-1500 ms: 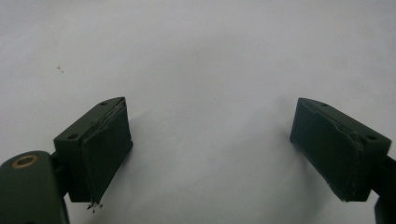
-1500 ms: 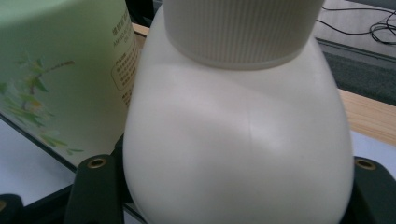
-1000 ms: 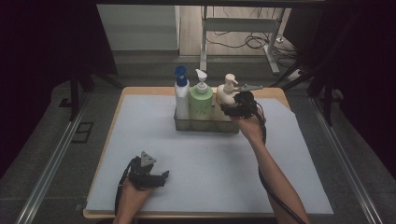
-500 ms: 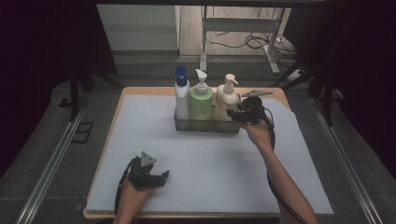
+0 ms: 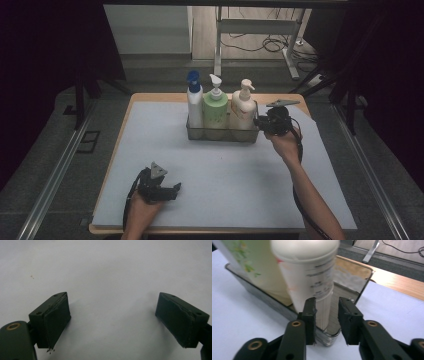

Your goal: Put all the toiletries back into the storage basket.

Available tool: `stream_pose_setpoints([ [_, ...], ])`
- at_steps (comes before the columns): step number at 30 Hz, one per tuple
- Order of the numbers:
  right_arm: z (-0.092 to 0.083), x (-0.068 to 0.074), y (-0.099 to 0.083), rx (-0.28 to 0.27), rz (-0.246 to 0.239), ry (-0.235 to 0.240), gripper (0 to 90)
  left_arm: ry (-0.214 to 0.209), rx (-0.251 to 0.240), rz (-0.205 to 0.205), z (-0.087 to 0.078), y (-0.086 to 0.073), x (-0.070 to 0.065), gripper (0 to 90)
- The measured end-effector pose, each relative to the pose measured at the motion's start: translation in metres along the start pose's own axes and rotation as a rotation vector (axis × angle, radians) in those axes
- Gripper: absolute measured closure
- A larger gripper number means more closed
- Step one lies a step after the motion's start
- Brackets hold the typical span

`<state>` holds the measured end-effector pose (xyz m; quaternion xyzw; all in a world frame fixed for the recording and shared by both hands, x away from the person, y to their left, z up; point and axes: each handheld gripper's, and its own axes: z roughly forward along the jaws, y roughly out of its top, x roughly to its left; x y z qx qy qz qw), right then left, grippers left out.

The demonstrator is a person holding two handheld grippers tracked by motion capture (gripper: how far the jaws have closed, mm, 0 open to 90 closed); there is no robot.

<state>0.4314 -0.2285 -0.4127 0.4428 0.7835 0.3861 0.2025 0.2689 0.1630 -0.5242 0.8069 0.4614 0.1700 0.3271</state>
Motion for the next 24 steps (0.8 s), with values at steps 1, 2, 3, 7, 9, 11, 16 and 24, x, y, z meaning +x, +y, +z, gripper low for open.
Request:
stream_pose_setpoints([
  [1, 0.001, -0.001, 0.001, 0.000, 0.002, -0.003, 74.4, 0.000, 0.000, 0.000, 0.000, 0.000, 0.000, 11.9],
  [2, 0.003, -0.003, 0.002, -0.004, 0.010, -0.006, 76.8, 0.000, 0.000, 0.000, 0.000, 0.000, 0.000, 11.9],
  [3, 0.004, -0.004, 0.003, -0.006, 0.016, -0.008, 79.6, 0.000, 0.000, 0.000, 0.000, 0.000, 0.000, 11.9],
  [7, 0.013, -0.008, 0.007, 0.002, 0.024, -0.032, 86.9, 0.000, 0.000, 0.000, 0.000, 0.000, 0.000, 11.9],
  [9, 0.018, -0.009, 0.008, 0.013, 0.029, -0.041, 88.1, 0.000, 0.000, 0.000, 0.000, 0.000, 0.000, 11.9],
  [11, 0.024, -0.010, 0.009, 0.021, 0.036, -0.043, 88.8, 0.000, 0.000, 0.000, 0.000, 0.000, 0.000, 11.9],
  [16, 0.036, -0.012, 0.009, 0.041, 0.042, -0.035, 88.2, -0.001, 0.000, 0.000, 0.000, 0.000, 0.000, 11.9],
  [24, 0.047, -0.014, 0.005, 0.062, 0.053, -0.033, 88.0, -0.001, 0.000, -0.001, 0.000, 0.000, 0.000, 11.9],
])
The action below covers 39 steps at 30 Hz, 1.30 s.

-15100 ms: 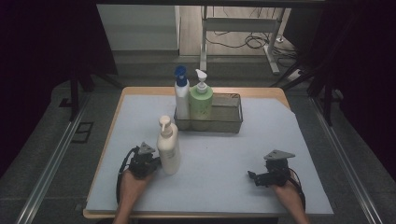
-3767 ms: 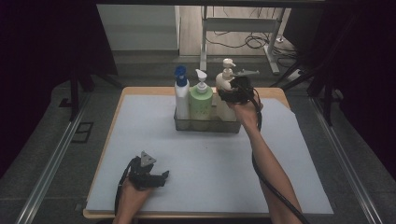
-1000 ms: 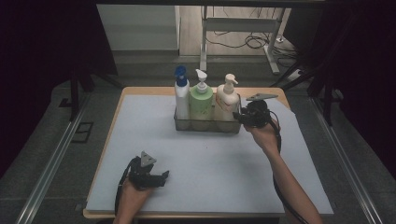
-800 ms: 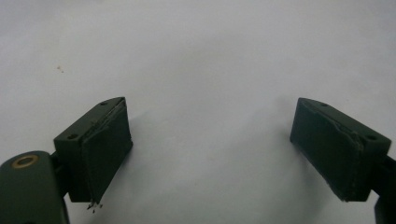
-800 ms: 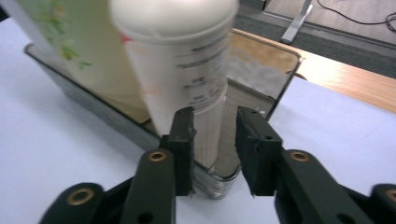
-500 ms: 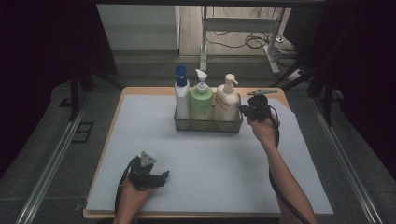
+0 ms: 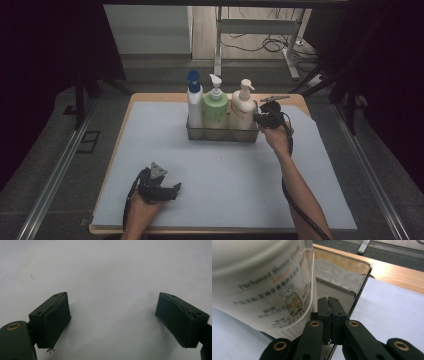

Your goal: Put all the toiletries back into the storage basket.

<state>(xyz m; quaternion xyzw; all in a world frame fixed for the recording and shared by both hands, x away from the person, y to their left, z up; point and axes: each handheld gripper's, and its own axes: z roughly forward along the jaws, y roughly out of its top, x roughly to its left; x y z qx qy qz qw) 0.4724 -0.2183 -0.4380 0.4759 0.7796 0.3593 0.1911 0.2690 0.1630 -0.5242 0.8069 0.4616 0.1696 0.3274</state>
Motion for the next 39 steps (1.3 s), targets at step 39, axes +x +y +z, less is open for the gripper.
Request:
stream_pose_setpoints([
  [39, 0.010, 0.027, -0.007, 0.005, -0.052, 0.064, 89.1, 0.001, 0.001, 0.002, 0.000, 0.000, 0.000, 11.9],
])
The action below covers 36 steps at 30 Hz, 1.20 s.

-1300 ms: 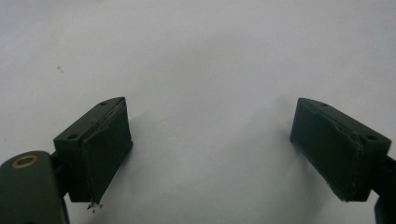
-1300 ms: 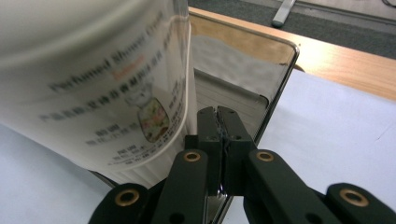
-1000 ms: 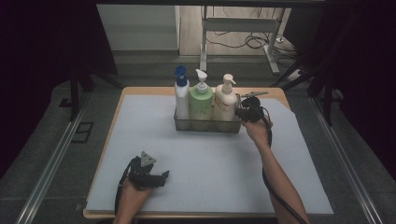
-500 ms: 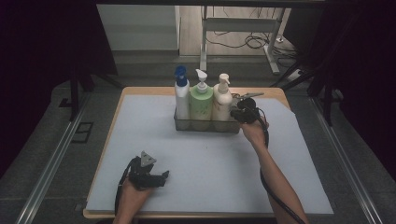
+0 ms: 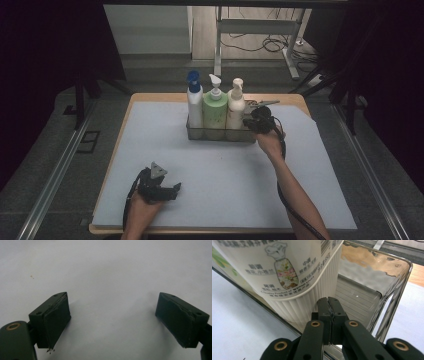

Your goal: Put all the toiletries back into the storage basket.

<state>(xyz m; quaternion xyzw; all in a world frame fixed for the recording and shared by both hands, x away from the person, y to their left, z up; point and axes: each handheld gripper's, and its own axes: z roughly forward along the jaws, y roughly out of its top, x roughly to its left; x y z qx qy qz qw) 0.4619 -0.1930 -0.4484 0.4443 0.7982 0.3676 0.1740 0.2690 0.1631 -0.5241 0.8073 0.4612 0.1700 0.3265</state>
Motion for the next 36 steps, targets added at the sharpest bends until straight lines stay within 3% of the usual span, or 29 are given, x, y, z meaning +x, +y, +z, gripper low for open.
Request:
stream_pose_setpoints([
  [16, -0.003, 0.004, -0.002, -0.005, 0.002, 0.023, 88.9, -0.001, -0.001, -0.001, 0.000, 0.000, 0.000, 11.9],
  [25, -0.005, 0.000, -0.001, 0.007, -0.007, -0.009, 73.9, 0.000, -0.001, -0.001, 0.000, 0.000, 0.000, 11.9],
  [36, -0.015, -0.004, -0.006, -0.001, -0.012, -0.047, 49.3, -0.001, -0.001, -0.001, 0.000, 0.000, 0.000, 11.9],
])
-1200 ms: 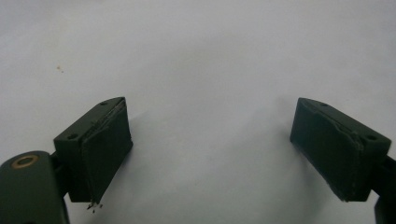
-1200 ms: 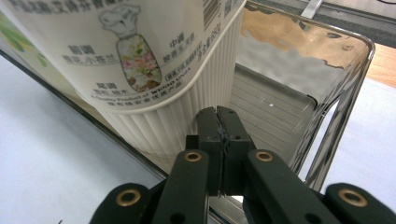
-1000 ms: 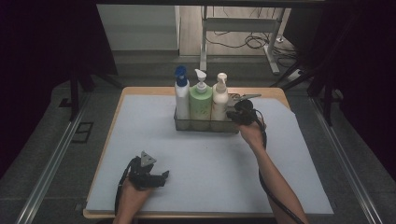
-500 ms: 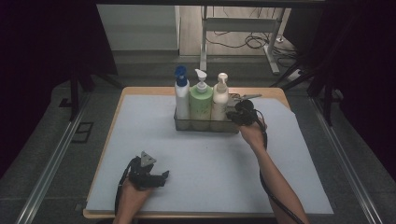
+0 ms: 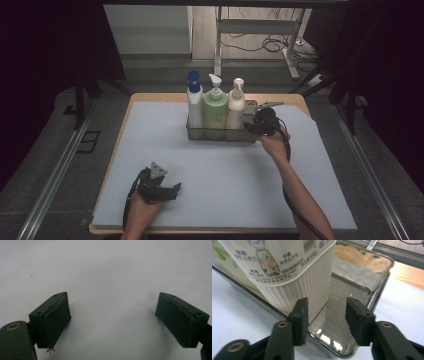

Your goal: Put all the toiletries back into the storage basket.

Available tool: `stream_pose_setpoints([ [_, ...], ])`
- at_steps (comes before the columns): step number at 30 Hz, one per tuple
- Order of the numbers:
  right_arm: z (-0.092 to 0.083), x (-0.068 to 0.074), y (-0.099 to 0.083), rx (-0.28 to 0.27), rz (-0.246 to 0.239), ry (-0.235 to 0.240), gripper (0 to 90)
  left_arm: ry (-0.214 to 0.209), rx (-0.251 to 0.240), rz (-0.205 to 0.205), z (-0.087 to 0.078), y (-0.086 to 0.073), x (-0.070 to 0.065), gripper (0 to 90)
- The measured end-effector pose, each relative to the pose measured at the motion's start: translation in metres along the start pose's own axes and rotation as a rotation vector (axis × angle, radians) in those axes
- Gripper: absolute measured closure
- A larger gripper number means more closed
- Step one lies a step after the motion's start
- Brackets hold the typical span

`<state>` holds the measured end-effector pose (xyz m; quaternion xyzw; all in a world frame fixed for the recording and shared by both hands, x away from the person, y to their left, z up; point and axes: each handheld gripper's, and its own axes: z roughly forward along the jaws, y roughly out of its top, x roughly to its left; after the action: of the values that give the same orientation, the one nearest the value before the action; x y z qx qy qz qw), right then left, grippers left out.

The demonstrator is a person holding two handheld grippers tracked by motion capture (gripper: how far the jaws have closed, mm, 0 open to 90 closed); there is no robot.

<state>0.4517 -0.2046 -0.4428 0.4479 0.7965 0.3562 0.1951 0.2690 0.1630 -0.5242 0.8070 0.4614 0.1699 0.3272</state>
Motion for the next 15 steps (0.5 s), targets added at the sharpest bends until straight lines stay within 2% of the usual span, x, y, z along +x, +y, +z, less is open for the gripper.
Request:
stream_pose_setpoints([
  [5, -0.007, -0.002, 0.000, -0.001, -0.006, -0.003, 41.1, 0.000, 0.000, 0.000, 0.000, 0.000, 0.000, 11.9],
  [15, -0.018, -0.002, -0.002, -0.009, -0.027, 0.001, 31.6, 0.000, 0.000, 0.000, 0.000, 0.000, 0.000, 11.9],
])
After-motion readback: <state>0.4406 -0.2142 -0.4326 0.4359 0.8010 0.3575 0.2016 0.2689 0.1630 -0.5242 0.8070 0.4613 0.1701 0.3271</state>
